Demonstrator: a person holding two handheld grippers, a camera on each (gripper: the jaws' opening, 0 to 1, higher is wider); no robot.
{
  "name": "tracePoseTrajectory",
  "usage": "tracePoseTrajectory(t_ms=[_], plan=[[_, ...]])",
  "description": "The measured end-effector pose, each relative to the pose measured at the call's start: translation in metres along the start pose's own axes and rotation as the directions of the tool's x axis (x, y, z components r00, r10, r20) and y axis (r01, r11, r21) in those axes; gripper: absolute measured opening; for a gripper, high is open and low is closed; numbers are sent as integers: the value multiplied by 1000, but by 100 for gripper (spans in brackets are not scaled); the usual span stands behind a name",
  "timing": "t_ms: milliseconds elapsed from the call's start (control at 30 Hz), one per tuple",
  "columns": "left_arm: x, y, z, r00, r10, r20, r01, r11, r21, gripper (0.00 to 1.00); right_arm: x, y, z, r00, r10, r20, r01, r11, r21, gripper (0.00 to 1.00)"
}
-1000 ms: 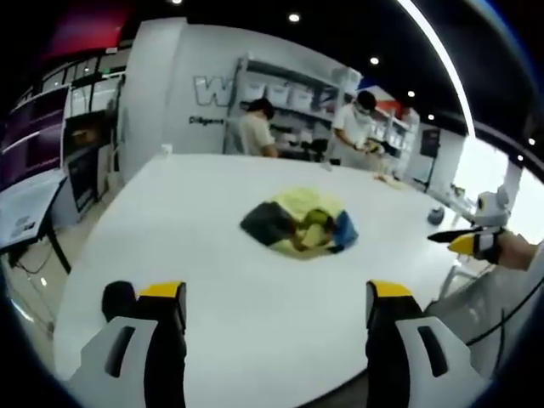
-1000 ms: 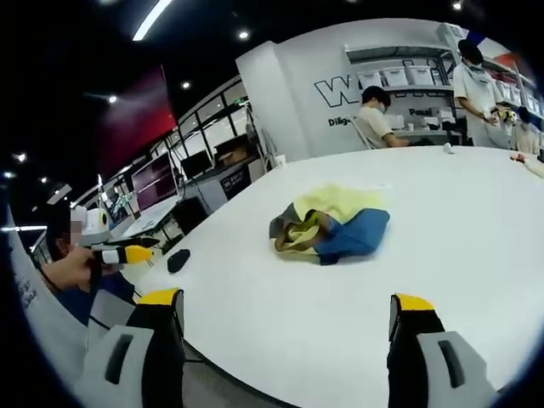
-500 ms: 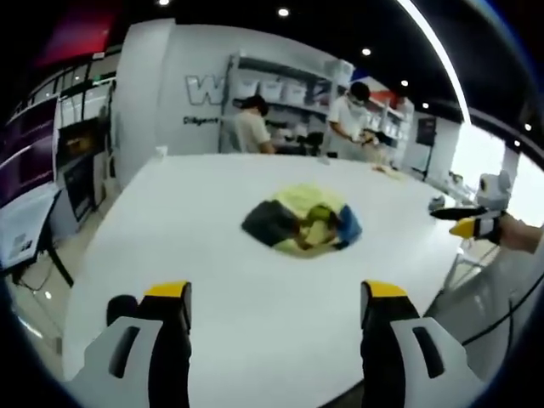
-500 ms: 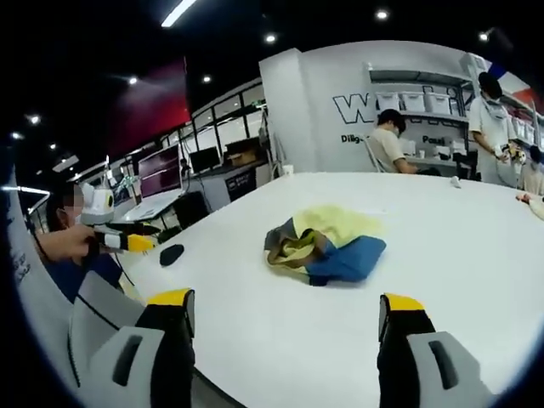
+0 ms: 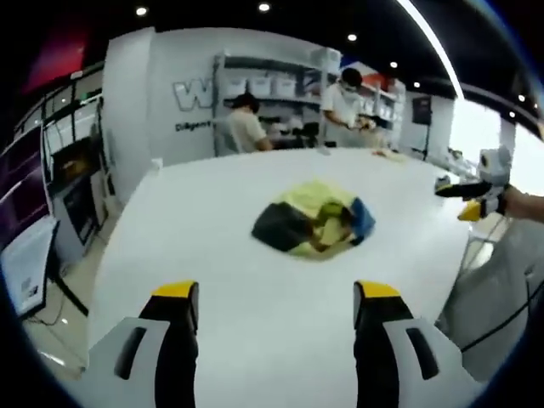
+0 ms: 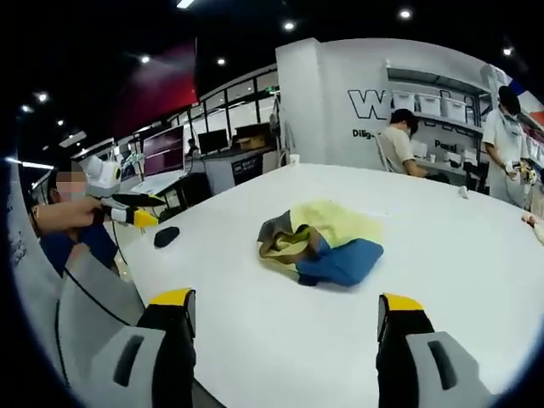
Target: Fold the garment on the visible template until the final outline fits inside the template.
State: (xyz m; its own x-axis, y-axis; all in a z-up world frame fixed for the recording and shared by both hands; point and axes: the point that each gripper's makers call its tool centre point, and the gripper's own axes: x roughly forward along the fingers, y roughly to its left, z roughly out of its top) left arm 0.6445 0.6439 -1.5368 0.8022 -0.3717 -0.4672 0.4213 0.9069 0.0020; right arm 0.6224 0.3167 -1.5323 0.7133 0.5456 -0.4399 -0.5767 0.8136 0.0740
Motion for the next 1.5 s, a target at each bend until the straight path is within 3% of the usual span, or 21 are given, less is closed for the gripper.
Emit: tracePoseTrajectory(t_ms=[133,300,400,567,700,733,967,1100,1233,1367,1433,1500], plan=[[12,11,12,1000,-8,3,8,999,53,67,7,-7,7,1000,8,1,-8,997,-77,79],[25,11,25,1000,-25,-4,25,993,118,61,16,-14,13,1000,16,-12,-17,995,-97,78],[43,14,31,999,-40,-17,43,982,183,61,24,-20,17,999,34,-20,-35,995,-97,77],[72,11,34,998,-52,-26,57,974,221,59,39,-33,22,999,37,-37,-43,988,-150,67],[92,9,44,999,-41,-4,41,957,286,46,49,-38,25,998,45,-51,-53,983,-174,66],[103,4,45,998,-68,-16,69,945,319,45,51,-39,26,997,47,-57,-56,982,-179,66],[137,6,52,995,-83,-56,99,897,431,44,71,-56,20,992,52,-114,-75,976,-206,60],[150,14,54,993,-67,-99,108,847,520,44,82,-61,17,989,53,-136,-82,973,-216,55],[168,14,55,987,-103,-125,155,821,550,44,95,-67,14,989,60,-138,-86,977,-196,51],[182,12,49,979,-122,-161,194,792,579,44,107,-71,0,980,59,-191,-102,969,-223,48],[190,3,45,973,-139,-183,223,766,603,44,113,-70,-7,973,65,-220,-122,959,-255,44],[194,1,42,969,-148,-198,240,760,604,42,119,-76,-12,971,68,-228,-128,958,-257,40]])
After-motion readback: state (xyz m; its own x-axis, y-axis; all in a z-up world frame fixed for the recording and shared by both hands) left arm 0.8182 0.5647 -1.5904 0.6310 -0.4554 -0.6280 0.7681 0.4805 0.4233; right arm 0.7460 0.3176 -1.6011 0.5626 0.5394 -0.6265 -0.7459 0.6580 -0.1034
